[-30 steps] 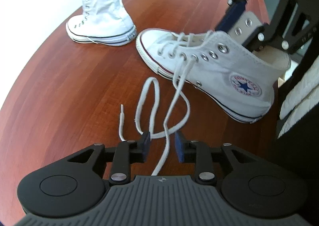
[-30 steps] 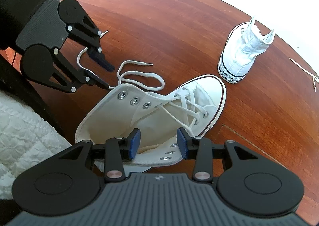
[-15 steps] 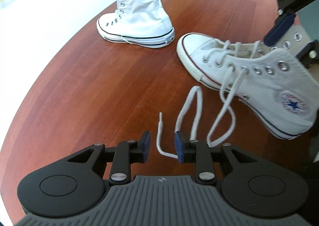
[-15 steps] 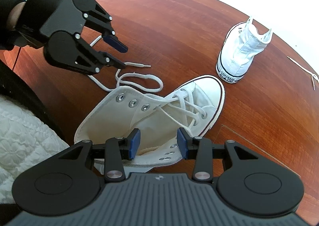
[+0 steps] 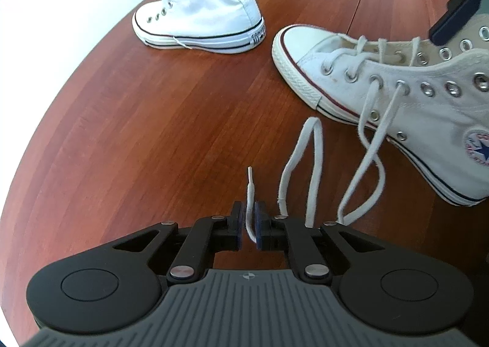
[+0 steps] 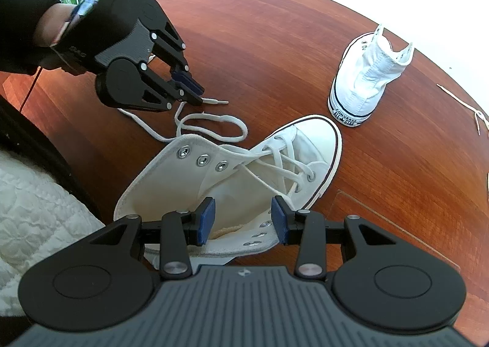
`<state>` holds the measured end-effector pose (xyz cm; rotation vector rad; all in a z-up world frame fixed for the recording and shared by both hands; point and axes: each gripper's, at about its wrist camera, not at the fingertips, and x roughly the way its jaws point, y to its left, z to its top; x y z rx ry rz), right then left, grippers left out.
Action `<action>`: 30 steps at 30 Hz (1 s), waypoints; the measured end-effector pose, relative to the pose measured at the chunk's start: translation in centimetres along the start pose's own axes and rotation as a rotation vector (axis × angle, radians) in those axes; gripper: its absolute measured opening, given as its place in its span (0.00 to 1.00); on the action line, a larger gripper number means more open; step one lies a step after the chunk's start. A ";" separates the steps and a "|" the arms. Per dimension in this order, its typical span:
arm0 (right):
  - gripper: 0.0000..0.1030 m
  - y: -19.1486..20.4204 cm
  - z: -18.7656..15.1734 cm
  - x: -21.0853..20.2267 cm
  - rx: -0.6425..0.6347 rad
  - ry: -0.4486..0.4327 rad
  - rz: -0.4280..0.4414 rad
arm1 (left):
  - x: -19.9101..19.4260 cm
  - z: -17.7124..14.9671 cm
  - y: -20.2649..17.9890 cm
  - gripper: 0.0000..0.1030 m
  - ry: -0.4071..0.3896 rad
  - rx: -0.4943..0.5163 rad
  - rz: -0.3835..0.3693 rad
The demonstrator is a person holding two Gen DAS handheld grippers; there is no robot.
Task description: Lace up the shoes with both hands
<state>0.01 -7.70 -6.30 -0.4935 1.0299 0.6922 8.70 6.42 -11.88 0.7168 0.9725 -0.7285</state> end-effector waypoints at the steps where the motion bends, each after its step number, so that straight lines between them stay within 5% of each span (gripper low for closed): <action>1: 0.40 0.0 0.0 -0.1 0.001 -0.001 -0.001 | 0.2 0.0 0.0 0.08 0.000 0.002 -0.001; 11: 0.40 -0.1 0.0 -0.4 0.012 -0.006 -0.013 | -0.1 -0.2 -0.4 0.02 -0.038 0.012 0.005; 30: 0.40 -0.8 -1.0 -1.1 0.087 -0.007 -0.032 | -7.3 2.7 -2.2 0.02 -0.235 0.041 -0.031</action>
